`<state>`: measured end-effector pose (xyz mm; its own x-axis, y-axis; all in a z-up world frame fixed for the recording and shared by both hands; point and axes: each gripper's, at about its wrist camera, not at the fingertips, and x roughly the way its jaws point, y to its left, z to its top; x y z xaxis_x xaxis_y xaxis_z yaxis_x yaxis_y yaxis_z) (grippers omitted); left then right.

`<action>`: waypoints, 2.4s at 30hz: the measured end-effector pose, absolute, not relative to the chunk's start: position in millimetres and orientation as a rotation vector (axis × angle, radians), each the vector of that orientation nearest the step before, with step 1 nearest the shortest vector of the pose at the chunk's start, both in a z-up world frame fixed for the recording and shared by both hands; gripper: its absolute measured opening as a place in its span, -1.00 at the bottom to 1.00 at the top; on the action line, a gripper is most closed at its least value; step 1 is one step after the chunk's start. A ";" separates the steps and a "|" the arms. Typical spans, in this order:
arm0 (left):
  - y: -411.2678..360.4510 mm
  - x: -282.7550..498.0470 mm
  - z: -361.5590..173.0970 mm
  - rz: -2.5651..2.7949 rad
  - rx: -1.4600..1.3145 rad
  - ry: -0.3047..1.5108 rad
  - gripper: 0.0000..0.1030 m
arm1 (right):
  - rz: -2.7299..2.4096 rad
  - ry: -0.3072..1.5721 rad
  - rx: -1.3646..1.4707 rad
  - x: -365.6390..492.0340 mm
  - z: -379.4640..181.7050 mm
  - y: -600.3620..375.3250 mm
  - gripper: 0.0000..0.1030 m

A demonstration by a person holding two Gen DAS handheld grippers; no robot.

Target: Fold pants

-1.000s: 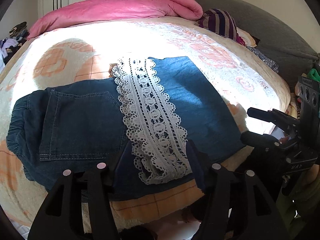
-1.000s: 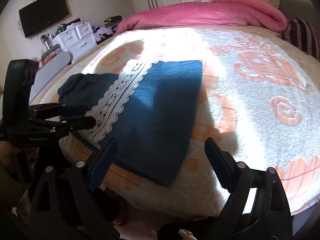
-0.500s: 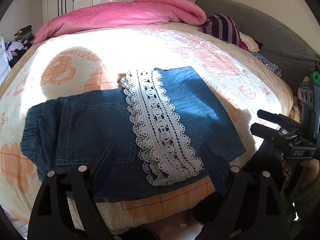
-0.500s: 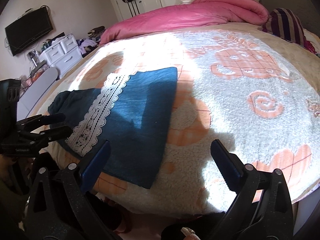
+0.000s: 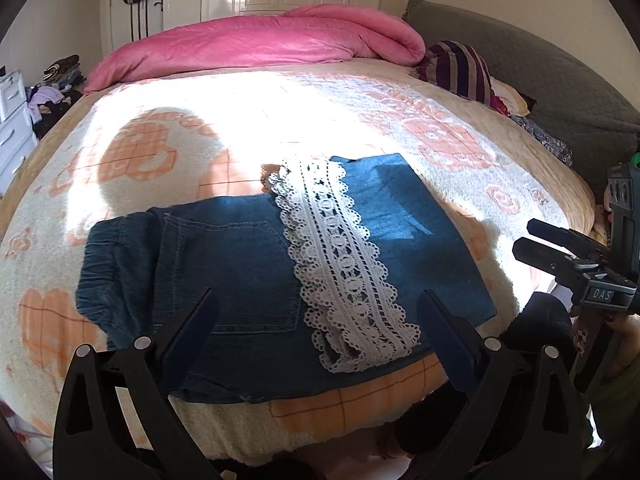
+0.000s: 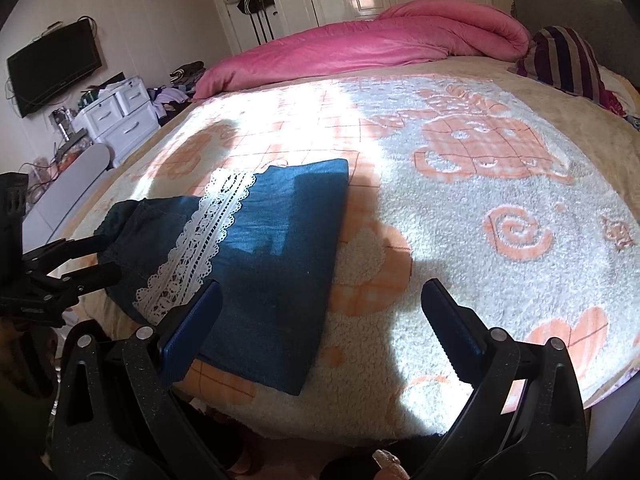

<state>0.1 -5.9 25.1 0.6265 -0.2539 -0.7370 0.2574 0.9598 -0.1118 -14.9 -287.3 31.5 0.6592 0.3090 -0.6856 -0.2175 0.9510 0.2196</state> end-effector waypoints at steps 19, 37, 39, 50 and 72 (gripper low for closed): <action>80.8 -14.0 27.1 -0.088 -0.085 0.822 0.91 | 0.533 0.748 -0.029 35.5 77.4 -190.5 0.83; 123.2 -16.6 -14.7 -0.118 -0.397 0.902 0.91 | 0.804 0.822 -0.224 87.4 71.8 -67.6 0.83; 117.3 -14.0 -16.9 -0.129 -0.387 0.907 0.90 | 0.817 0.852 -0.232 97.6 66.9 -59.3 0.83; 111.5 -0.9 -27.8 -0.139 -0.404 0.924 0.85 | 0.941 0.967 -0.325 128.1 45.1 -2.2 0.83; 119.3 -6.0 -17.0 -0.204 -0.488 0.879 0.62 | 1.250 1.019 -0.141 125.8 41.4 -3.4 -0.40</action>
<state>-6.0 119.3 -17.0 0.6275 -0.3661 -0.6872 -0.0264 0.8721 -0.4887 125.8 -3.4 41.4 -0.0397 0.7139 -0.6991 -0.8285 0.3676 0.4224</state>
